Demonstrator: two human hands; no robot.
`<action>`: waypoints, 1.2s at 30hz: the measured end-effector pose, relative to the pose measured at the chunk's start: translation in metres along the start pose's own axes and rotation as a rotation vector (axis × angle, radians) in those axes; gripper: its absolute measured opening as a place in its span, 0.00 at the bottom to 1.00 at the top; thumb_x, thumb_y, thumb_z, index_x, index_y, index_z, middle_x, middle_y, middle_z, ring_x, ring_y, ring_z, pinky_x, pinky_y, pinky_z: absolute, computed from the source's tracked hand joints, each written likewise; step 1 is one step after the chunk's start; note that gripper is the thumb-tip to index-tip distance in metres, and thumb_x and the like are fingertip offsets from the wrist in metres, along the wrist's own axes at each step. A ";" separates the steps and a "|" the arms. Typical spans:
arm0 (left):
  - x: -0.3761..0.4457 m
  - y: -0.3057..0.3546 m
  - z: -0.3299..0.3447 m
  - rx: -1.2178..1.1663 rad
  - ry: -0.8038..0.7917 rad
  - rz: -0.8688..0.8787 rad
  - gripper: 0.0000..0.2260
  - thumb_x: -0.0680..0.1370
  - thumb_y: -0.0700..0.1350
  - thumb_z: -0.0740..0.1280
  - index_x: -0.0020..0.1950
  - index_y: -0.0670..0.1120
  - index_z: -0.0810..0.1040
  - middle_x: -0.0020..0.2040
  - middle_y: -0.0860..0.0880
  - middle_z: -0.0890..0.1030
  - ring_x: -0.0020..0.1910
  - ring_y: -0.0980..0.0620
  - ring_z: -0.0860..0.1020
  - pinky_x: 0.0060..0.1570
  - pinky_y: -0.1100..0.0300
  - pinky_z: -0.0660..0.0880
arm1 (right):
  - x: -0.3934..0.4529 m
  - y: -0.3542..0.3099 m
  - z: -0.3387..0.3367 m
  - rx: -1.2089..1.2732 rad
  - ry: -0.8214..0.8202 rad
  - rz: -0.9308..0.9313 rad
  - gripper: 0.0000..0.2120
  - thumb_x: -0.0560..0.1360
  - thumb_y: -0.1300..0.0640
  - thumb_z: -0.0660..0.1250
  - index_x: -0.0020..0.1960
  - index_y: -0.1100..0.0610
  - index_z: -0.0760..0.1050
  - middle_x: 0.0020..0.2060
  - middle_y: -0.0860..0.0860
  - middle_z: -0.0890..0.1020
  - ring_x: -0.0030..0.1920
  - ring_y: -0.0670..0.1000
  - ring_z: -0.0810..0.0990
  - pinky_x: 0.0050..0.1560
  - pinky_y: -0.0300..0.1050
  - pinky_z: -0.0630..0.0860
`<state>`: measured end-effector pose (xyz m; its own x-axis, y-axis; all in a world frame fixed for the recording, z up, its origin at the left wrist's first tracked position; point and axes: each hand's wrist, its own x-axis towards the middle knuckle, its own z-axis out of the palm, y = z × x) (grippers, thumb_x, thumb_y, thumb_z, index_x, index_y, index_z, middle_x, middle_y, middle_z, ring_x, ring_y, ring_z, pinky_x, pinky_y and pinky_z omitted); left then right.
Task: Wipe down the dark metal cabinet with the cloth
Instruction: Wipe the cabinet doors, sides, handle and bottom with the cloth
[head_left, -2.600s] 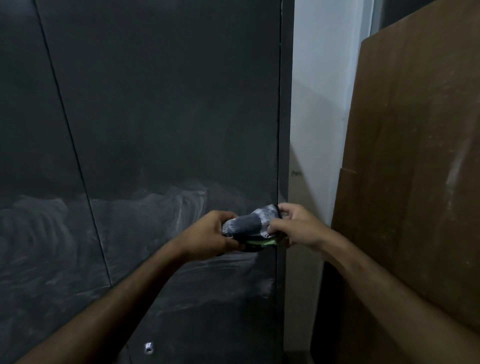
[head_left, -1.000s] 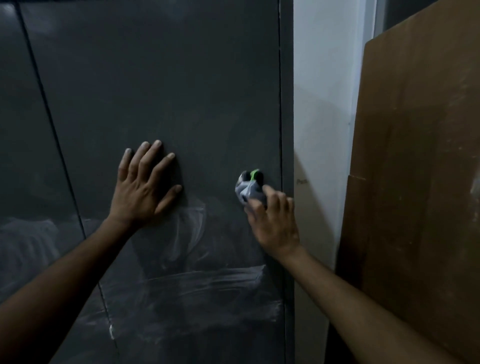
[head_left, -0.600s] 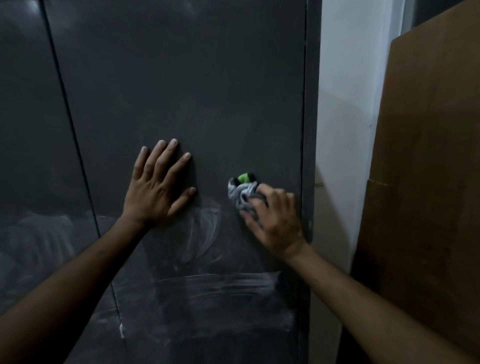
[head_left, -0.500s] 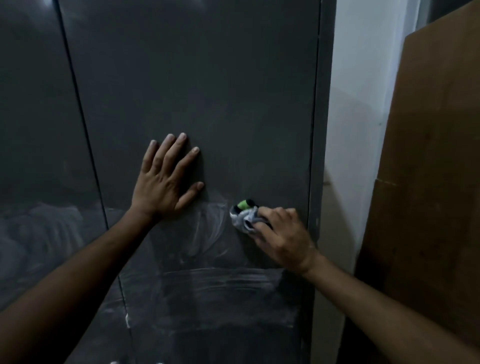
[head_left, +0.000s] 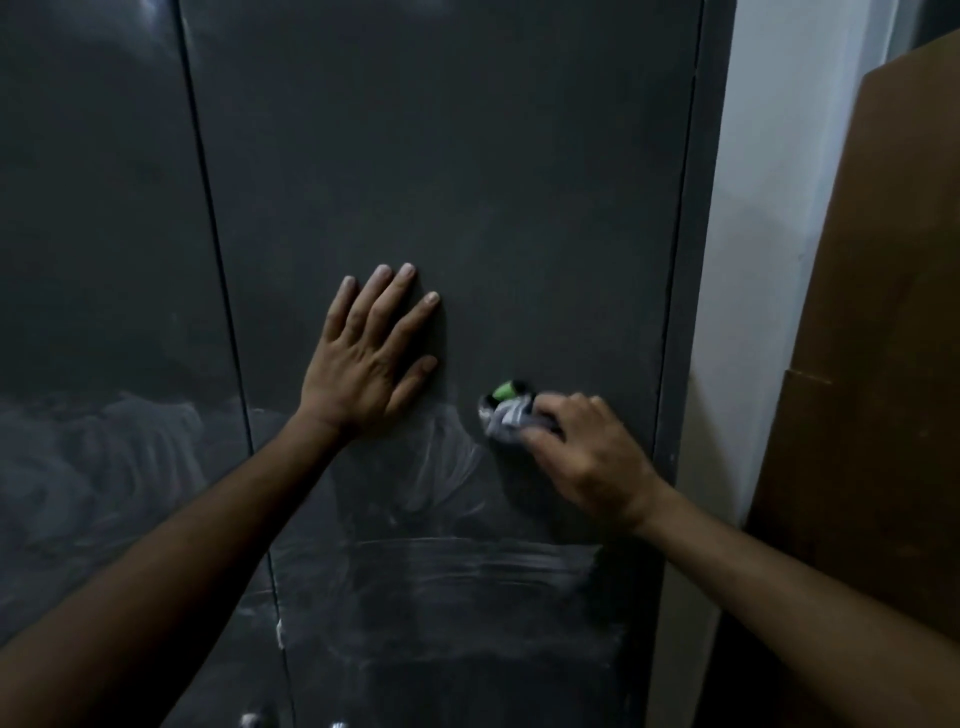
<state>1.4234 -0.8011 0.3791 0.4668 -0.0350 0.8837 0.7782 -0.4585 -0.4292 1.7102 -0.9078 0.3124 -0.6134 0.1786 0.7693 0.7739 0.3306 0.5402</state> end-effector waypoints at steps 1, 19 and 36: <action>0.000 -0.001 0.001 0.004 -0.003 0.001 0.28 0.86 0.58 0.56 0.84 0.47 0.62 0.84 0.40 0.60 0.85 0.42 0.52 0.82 0.37 0.53 | 0.012 0.006 0.001 -0.019 0.059 0.065 0.09 0.81 0.58 0.67 0.62 0.55 0.77 0.57 0.60 0.76 0.46 0.60 0.75 0.44 0.54 0.69; -0.087 -0.105 -0.061 0.004 -0.130 -0.102 0.29 0.84 0.57 0.58 0.82 0.43 0.65 0.83 0.40 0.61 0.83 0.39 0.58 0.81 0.38 0.55 | 0.076 -0.110 0.061 0.061 0.058 0.055 0.11 0.81 0.62 0.64 0.60 0.56 0.81 0.60 0.60 0.75 0.45 0.61 0.78 0.45 0.54 0.76; -0.129 -0.171 -0.016 -0.019 -0.032 0.073 0.31 0.86 0.59 0.54 0.85 0.45 0.57 0.86 0.43 0.55 0.85 0.41 0.53 0.83 0.39 0.49 | 0.114 -0.126 0.070 -0.098 0.094 0.315 0.08 0.79 0.58 0.67 0.58 0.54 0.78 0.60 0.56 0.75 0.47 0.61 0.77 0.46 0.55 0.69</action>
<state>1.2232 -0.7319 0.3417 0.5350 -0.0410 0.8438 0.7336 -0.4728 -0.4881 1.5312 -0.8646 0.3085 -0.3283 0.1700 0.9292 0.9372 0.1813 0.2980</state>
